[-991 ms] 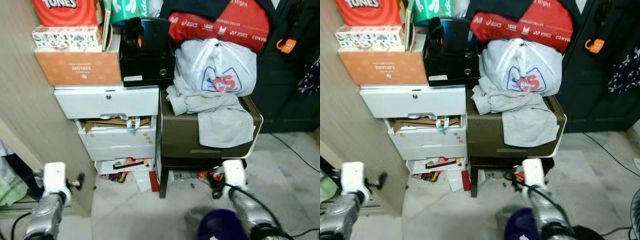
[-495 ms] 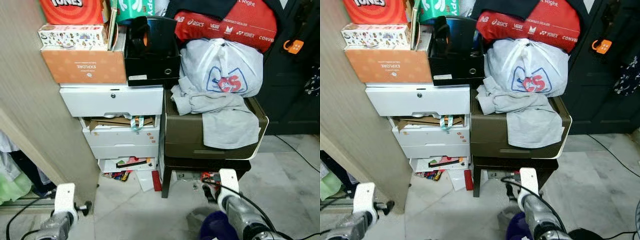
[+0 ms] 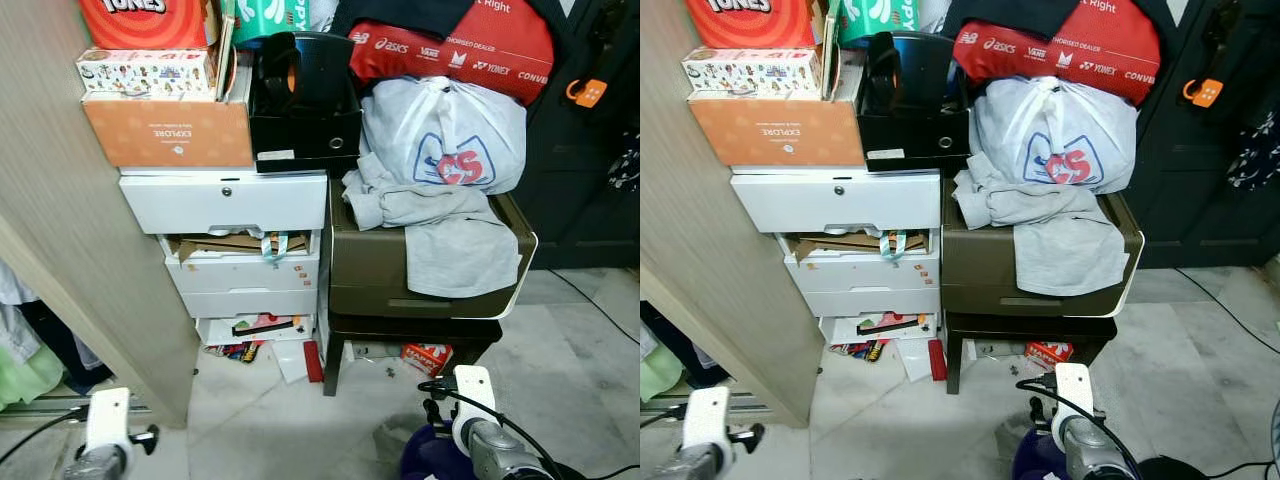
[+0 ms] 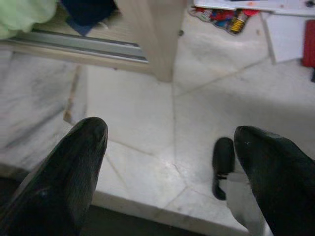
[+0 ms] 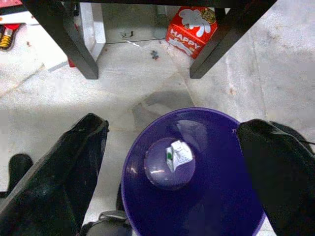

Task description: Clean up the room

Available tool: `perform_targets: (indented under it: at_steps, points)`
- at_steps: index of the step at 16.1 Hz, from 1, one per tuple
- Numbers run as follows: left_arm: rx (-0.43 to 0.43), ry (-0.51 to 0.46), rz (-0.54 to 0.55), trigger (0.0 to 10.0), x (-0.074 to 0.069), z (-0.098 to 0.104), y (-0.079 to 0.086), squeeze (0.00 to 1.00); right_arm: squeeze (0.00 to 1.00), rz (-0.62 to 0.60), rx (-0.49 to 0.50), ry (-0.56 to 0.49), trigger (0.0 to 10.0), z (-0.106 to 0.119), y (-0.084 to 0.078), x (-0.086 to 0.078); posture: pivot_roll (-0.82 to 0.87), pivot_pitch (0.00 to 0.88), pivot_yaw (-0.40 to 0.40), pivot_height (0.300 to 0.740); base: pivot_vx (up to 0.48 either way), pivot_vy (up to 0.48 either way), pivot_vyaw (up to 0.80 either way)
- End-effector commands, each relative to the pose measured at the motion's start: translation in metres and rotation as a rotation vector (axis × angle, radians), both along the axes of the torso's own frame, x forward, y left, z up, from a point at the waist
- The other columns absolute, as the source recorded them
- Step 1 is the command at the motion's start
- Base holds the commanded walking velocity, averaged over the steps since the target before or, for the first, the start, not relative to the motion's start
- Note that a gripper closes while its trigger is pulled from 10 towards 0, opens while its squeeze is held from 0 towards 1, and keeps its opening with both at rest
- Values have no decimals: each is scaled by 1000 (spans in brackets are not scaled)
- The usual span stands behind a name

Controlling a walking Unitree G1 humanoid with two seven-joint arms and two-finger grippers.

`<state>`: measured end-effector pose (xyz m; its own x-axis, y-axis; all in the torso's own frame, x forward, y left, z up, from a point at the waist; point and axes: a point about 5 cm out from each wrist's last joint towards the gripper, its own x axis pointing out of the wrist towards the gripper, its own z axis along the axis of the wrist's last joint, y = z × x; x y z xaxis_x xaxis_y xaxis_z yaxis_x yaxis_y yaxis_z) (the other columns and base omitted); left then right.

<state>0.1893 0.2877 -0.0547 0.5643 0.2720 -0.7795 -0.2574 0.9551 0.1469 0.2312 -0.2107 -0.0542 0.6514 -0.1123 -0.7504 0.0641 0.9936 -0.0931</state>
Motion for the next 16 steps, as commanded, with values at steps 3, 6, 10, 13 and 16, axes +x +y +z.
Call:
perform_targets:
  at_steps: [3,6,10,13,16]
  points:
    - [1,16,15,10000,-9,-4,2,0,0,34,-19,16,10000,-4,5,-4,26,53,-26,740,0,0,0]
    - [9,23,0,10000,-9,-4,1,0,0,68,-34,28,10000,-7,15,-7,24,48,-26,740,0,246,462]
    - [17,28,-13,10000,-8,-4,2,0,0,87,-45,41,10000,-9,24,-8,24,42,-21,740,0,245,756]
    - [17,24,-17,10000,-7,-3,2,0,0,105,-51,40,10000,-9,30,-6,26,40,-20,740,0,246,529]
    - [20,20,-22,10000,-6,-2,2,0,0,110,-51,33,10000,-8,34,-5,26,41,-16,740,0,81,0]
